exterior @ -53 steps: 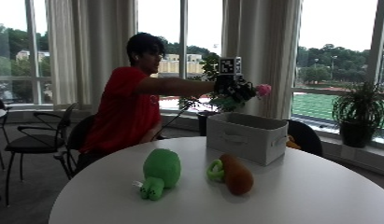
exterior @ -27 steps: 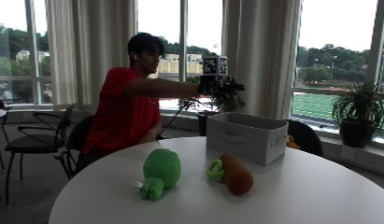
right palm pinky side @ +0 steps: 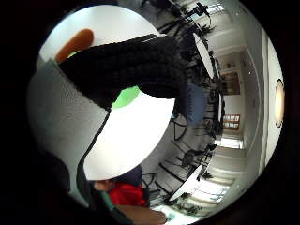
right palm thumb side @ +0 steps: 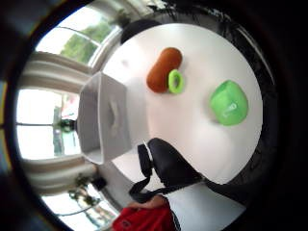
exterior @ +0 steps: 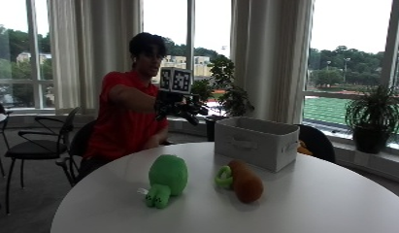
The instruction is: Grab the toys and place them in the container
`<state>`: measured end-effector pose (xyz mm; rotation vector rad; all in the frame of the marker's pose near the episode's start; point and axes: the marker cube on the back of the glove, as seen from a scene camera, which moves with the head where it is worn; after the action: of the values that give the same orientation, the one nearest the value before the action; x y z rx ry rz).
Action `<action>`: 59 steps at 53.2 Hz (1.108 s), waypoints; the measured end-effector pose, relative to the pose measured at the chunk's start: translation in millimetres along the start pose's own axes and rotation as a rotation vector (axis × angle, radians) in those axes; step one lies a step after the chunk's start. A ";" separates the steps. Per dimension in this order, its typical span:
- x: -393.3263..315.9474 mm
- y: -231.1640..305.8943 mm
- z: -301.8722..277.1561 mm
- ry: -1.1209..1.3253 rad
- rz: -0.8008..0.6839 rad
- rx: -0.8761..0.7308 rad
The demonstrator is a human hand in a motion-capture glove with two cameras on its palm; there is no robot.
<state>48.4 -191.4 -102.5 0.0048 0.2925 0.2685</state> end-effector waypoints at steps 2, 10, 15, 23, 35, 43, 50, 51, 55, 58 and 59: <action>9.8 1.2 9.4 -0.003 -0.048 -0.018; 35.9 -15.0 48.3 -0.025 -0.019 -0.070; 41.3 -21.4 71.3 -0.026 0.021 -0.101; 44.7 -31.9 95.0 -0.013 0.028 -0.157; 59.0 -51.7 123.8 0.022 0.073 -0.229; 64.3 -56.3 139.2 -0.004 0.108 -0.261; 52.2 -57.7 157.2 -0.053 0.092 -0.321; 49.3 -57.0 159.7 -0.038 0.086 -0.327; 41.6 -57.5 161.9 0.038 0.066 -0.351; 41.1 -60.0 161.2 0.055 0.061 -0.366; 41.2 -60.6 161.3 0.054 0.063 -0.371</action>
<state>148.3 -233.5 37.6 -0.3603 0.2935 0.3826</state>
